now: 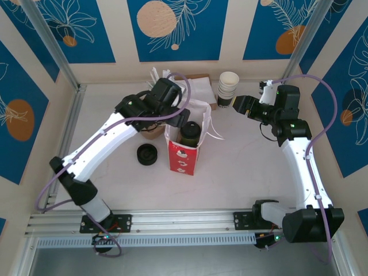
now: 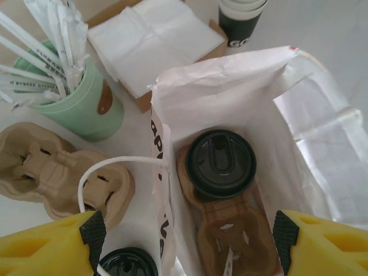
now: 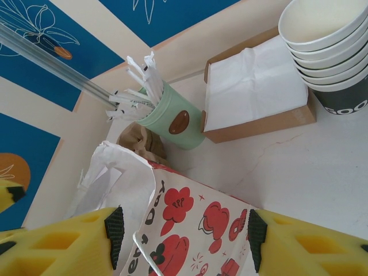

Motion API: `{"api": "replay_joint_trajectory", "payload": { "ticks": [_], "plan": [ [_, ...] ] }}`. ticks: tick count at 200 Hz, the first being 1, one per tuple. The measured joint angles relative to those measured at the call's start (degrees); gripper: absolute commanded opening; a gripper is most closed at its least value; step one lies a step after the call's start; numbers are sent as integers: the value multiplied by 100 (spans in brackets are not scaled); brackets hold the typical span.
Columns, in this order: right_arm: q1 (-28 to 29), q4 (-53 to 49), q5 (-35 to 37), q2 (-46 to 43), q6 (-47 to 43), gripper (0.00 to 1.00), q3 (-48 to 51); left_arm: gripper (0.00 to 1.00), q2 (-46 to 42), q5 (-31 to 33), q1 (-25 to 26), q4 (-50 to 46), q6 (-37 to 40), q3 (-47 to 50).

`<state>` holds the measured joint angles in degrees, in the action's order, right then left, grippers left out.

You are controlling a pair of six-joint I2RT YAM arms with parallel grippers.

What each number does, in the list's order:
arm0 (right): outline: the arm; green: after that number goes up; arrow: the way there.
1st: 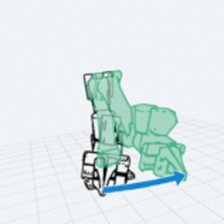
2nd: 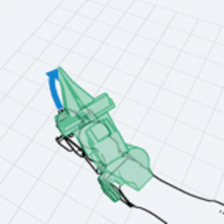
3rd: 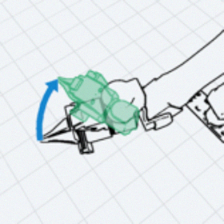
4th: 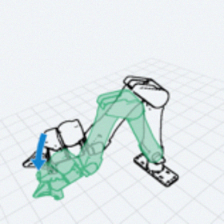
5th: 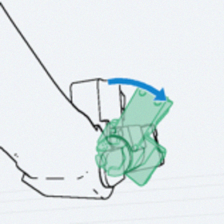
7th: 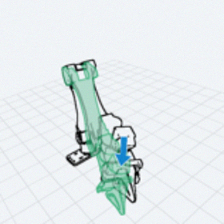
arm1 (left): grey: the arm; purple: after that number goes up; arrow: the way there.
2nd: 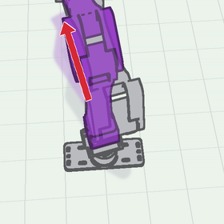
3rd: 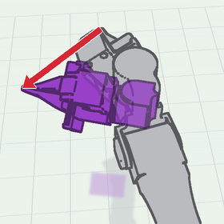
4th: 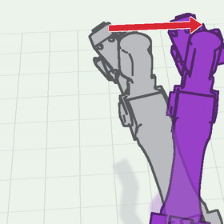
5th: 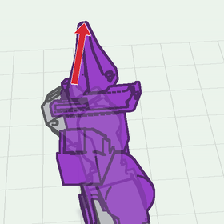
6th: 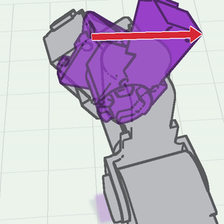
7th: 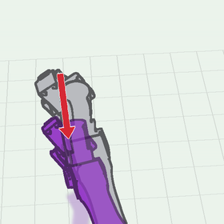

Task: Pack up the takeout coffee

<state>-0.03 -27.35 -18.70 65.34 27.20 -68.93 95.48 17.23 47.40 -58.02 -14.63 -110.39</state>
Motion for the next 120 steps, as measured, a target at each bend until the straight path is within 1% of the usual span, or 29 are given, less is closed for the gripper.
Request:
{"api": "replay_joint_trajectory", "payload": {
  "ticks": [19,31,46,60,86,101,120],
  "plan": [
    [0,0,2,-4,0,61,7,75,328,107,-15,-85,-101,-195],
    [0,0,2,-11,0,61,24,71,444,131,-31,-127,-175,-210],
    [0,-2,2,-31,0,61,55,64,562,153,-55,-170,-275,-214],
    [0,13,2,-31,2,61,83,54,629,181,-72,-205,-334,-214],
    [0,28,2,-28,4,61,129,43,638,225,-116,-245,-496,-214],
    [0,57,2,-28,17,61,129,33,651,251,-144,-254,-538,-214],
    [0,94,2,-17,22,61,129,31,686,269,-160,-251,-640,-214]
  ]
}}
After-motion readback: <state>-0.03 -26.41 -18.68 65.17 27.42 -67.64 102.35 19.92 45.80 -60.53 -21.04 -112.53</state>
